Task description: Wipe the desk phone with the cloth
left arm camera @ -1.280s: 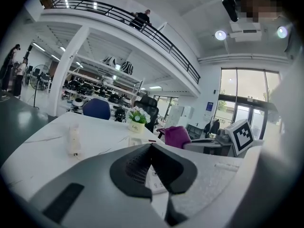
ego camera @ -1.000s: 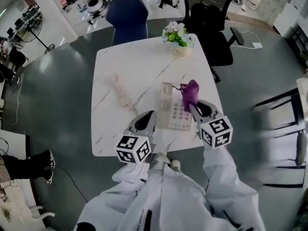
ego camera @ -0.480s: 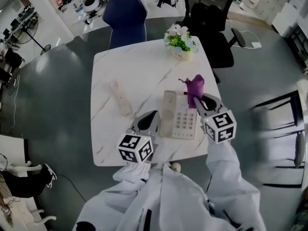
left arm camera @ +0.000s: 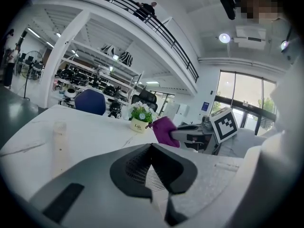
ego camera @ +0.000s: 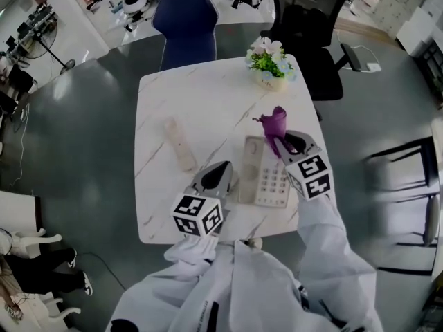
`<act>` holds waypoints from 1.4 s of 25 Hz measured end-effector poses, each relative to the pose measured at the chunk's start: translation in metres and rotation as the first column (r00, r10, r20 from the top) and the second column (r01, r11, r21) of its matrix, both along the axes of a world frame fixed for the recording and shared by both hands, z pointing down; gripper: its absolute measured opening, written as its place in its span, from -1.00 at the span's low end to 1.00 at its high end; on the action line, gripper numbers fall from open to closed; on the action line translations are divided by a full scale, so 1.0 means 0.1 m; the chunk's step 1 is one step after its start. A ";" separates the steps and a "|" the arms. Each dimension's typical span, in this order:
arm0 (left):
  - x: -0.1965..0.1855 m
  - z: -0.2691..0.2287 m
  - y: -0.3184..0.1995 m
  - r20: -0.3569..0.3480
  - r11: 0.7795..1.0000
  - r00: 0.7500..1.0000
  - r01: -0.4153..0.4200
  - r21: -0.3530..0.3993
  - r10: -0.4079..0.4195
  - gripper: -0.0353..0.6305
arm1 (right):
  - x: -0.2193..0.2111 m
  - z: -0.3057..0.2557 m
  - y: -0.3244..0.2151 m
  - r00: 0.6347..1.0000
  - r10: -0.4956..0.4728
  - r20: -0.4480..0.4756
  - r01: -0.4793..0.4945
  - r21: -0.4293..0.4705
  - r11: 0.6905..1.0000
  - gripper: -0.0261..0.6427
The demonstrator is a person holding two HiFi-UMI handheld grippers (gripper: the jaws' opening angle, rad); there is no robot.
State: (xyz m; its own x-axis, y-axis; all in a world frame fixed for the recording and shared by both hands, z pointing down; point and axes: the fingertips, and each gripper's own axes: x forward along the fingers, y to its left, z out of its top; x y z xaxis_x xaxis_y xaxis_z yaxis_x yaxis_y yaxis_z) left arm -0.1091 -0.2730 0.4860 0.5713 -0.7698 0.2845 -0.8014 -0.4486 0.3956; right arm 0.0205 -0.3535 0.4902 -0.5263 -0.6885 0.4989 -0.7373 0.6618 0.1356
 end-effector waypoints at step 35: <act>-0.13 0.05 0.17 -0.012 1.000 1.000 0.006 -0.018 -0.006 -0.90 | -0.49 0.47 0.38 0.979 -0.146 -0.142 0.129 -0.120 0.984 -0.83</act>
